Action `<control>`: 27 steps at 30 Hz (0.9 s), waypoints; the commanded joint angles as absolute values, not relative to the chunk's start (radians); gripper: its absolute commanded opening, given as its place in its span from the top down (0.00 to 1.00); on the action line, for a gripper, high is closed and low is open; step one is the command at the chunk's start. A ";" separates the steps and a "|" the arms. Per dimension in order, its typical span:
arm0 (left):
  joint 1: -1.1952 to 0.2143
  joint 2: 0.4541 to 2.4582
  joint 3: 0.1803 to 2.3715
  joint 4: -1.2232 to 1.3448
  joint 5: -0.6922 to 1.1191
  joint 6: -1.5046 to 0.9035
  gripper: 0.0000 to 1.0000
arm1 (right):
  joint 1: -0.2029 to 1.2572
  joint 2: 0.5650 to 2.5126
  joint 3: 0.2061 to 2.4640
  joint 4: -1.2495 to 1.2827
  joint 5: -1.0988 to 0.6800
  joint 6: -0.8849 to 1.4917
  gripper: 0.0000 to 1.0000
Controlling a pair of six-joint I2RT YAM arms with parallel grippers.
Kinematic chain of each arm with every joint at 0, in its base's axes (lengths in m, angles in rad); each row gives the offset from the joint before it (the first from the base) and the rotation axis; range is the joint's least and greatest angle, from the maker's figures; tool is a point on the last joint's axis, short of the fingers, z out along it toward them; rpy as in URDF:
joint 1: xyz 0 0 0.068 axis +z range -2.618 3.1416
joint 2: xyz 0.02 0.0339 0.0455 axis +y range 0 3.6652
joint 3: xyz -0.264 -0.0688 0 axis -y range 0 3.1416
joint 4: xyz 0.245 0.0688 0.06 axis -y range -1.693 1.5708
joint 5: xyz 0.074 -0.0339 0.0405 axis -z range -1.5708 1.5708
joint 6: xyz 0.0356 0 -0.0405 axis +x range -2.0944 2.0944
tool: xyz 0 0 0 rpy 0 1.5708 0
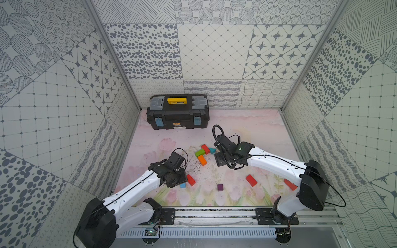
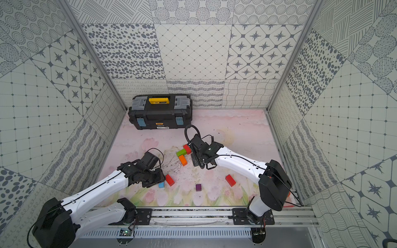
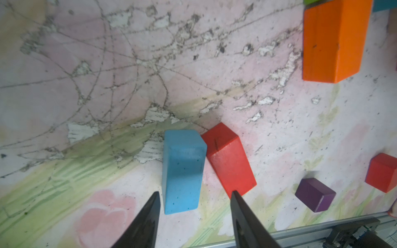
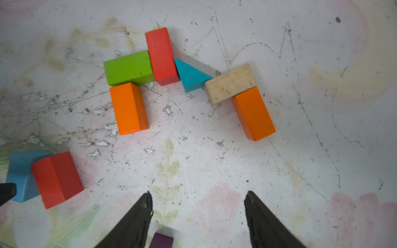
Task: Assemble a heart with building blocks
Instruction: Assemble the building block at the center of the board, then pick up the building block from the center of the board.
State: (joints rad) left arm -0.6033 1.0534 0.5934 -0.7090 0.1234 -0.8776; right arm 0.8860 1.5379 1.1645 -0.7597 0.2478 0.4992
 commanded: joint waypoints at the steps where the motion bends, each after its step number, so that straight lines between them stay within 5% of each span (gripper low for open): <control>1: -0.629 1.094 0.605 -0.796 0.106 -0.898 0.49 | 0.869 1.473 1.115 -0.745 0.268 0.550 0.29; 13: -0.630 1.284 0.660 -0.786 0.051 -0.859 0.58 | 0.820 1.381 1.053 -0.739 0.259 0.554 0.37; 20: -0.630 1.304 0.696 -0.834 -0.007 -0.835 0.83 | 0.813 1.366 1.050 -0.748 0.260 0.553 0.44; 27: -0.652 1.196 0.804 -0.990 -0.094 -0.777 0.95 | 0.769 1.316 1.030 -0.751 0.249 0.553 0.47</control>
State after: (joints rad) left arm -0.6361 1.2469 0.7334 -0.8356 0.0139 -0.8413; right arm 0.7929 1.3575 1.0443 -0.7593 0.2504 0.5430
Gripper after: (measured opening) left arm 0.267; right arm 0.536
